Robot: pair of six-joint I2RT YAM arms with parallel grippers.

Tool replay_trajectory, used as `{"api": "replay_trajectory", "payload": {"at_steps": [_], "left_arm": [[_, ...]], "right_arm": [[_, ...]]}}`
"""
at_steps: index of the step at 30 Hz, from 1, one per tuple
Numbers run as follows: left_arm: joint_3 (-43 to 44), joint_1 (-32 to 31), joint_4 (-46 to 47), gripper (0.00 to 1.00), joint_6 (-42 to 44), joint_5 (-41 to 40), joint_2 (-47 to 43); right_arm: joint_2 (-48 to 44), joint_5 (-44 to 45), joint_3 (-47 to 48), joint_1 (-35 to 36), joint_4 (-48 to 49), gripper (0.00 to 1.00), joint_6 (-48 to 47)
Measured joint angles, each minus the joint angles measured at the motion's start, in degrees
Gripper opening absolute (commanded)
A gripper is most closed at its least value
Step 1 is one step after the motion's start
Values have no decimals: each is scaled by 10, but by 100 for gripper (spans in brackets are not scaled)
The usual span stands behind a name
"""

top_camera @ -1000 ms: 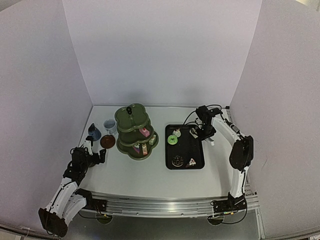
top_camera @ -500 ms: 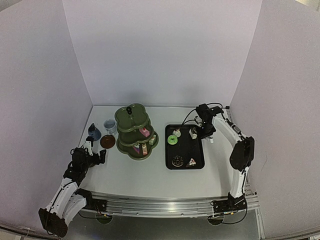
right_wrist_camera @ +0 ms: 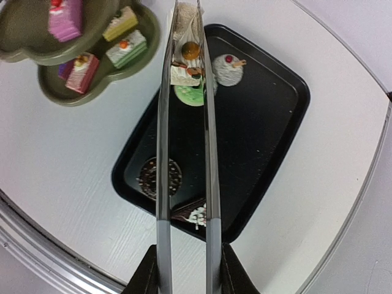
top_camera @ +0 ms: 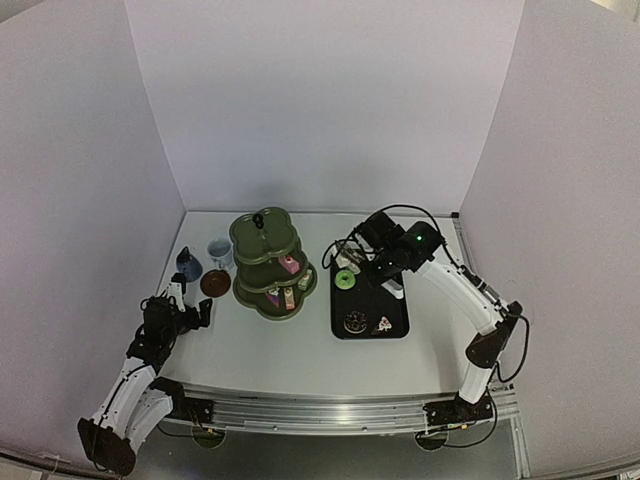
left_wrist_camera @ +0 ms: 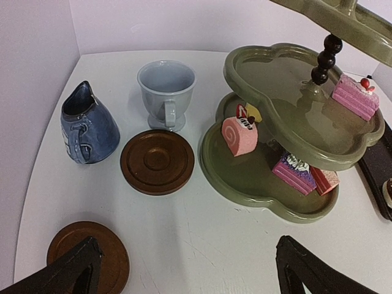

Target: Serve the afternoon tea

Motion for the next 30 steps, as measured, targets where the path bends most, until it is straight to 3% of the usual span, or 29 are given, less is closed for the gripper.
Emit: {"api": "replay_trajectory", "payload": {"at_steps": [9,15,21,30], "left_arm": [[0,0,0,99,0,0,-5],[0,0,0,99,0,0,-6],[0,0,0,99,0,0,-6],[0,0,0,99,0,0,-6]], "right_arm": [[14,12,103,165,-18,6,32],[79,5,183,238,-17,6,26],[148,12,245,260,-20,5,-5],[205,92,269,257,3,5,-88]]}}
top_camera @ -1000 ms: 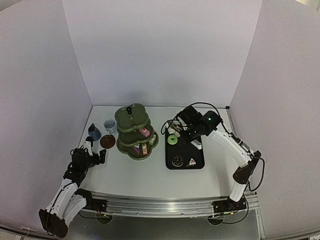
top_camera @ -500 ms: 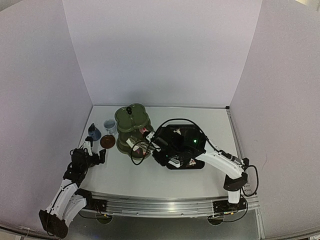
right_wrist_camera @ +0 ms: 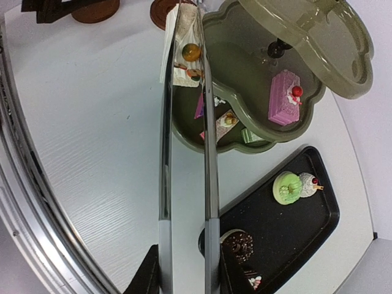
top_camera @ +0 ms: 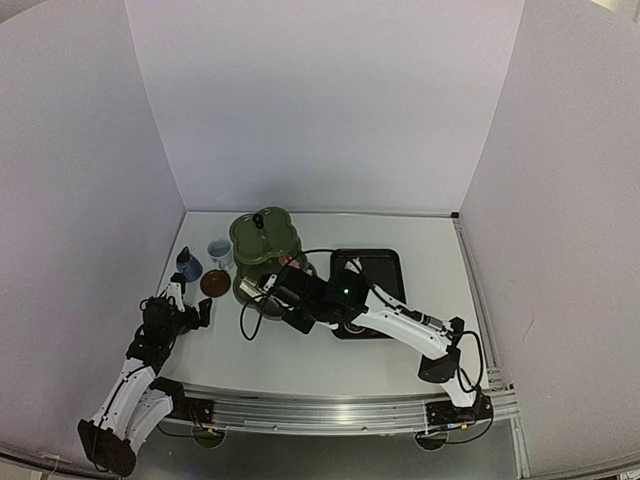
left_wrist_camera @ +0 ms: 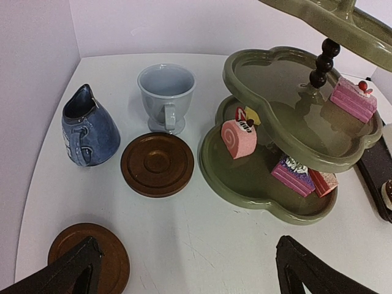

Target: Serve the afternoon tea

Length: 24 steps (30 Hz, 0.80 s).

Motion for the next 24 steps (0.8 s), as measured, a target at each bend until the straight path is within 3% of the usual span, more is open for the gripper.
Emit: {"api": "replay_trajectory", "payload": {"at_steps": [24], "left_arm": [[0,0,0,100,0,1,-9]], "right_arm": [[97,150,17,0,91,9,-111]]}}
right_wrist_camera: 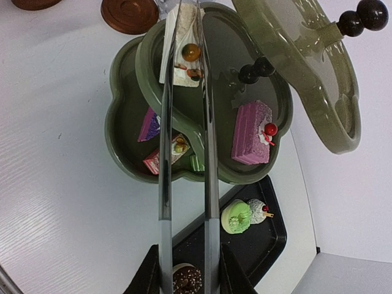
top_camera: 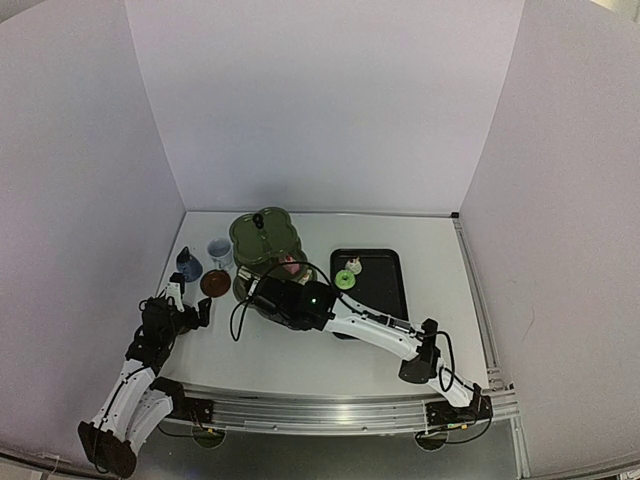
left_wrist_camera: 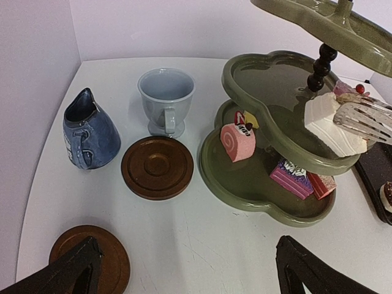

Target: Serve the afternoon tea

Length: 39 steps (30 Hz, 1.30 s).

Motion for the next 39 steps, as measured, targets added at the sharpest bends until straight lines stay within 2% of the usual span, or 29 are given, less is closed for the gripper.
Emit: {"api": "replay_trajectory", "payload": {"at_steps": [7,22,30,39], "left_arm": [[0,0,0,99,0,0,0],[0,0,0,99,0,1,-3],[0,0,0,99,0,1,-3],[0,0,0,99,0,1,-3]], "right_arm": [[3,12,0,-6,1,13,-1],[7,8,-1,-18,3,36,1],[9,4,-1,-18,9,38,4],[7,-12,-7,-18,14,36,36]]}}
